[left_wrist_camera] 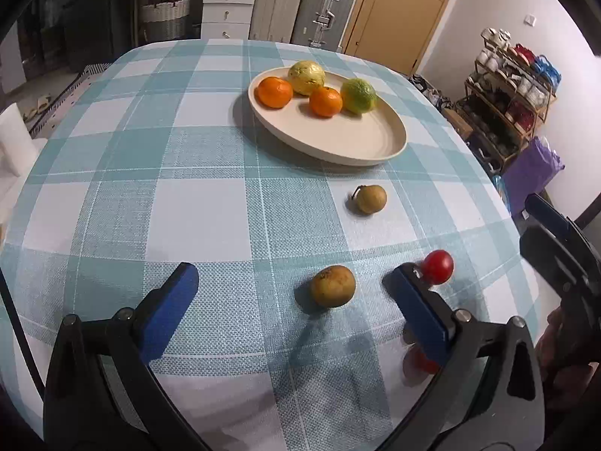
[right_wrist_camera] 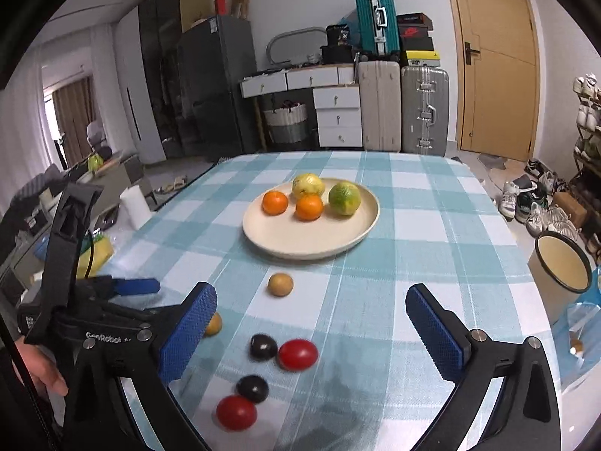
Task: Organize fruits
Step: 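Withdraw both tools from the plate toward the remaining fruits, then grasp a small brown round fruit with the left tool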
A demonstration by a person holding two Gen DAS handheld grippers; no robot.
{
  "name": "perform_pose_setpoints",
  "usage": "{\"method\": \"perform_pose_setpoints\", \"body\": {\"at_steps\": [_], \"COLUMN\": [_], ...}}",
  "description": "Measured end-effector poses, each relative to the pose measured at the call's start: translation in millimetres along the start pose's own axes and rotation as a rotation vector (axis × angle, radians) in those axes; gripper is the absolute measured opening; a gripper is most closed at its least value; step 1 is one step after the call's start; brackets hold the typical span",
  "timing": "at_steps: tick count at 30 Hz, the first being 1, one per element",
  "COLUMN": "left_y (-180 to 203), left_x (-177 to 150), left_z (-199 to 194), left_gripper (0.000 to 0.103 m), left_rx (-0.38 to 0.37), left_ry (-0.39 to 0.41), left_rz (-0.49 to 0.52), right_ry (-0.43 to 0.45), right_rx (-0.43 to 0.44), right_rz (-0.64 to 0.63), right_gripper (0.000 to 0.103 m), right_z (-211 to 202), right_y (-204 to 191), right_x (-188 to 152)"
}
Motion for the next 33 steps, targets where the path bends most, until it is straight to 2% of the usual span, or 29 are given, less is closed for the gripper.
{"method": "perform_pose_setpoints", "body": {"at_steps": [4,10,14,15,16,17,20,29,33], "left_y": [3,12,17,18,19,20,20,2,-7], "left_x": [-4,-7,-10,-11,-12,-13,-15,-8,-4], "left_z": [5,10,12,12,13,14,13,-3,-11], "left_gripper": [0.099,0.076,0.055,0.039,0.029,0.025,0.025,0.025,0.025], "left_rx": [0.005,-0.034,-0.063,-0.062,-0.072,-0.089,-0.151,-0.166,-0.179], "left_ry": [-0.016,-0.035,-0.041,-0.042,-0.048,-0.054,-0.048,-0.007,0.011], "left_rz": [0.021,0.062,0.08,0.088,0.095,0.101,0.086,0.034,0.017], "right_ry": [-0.021,-0.012,-0.025,-0.028,-0.031,-0.035,-0.036,-0.051,-0.067], "right_rx": [-0.001,-0.023,-0.02,-0.019,-0.019,-0.018,-0.003,0.019,0.082], "right_rz": [0.008,0.016,0.022,0.023,0.023,0.024,0.03,0.047,0.045], "right_gripper": [0.103,0.103,0.103,0.103,0.103,0.103,0.103,0.103,0.103], "right_z": [2,0,3,4,5,6,8,15,22], "right_y": [0,4,5,6,6,6,7,8,6], "right_x": [-8,-10,-13,-14,-14,-15,-17,-18,-18]}}
Point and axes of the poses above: each gripper's, at about its wrist camera, not at the fingertips, and z roughly the way its jaws point, y to its right, x to its top, the point moved 4 cm from there along z, roughly the way its jaws point, and after that the axes turned 9 degrees about x, right-handed, at the moved point
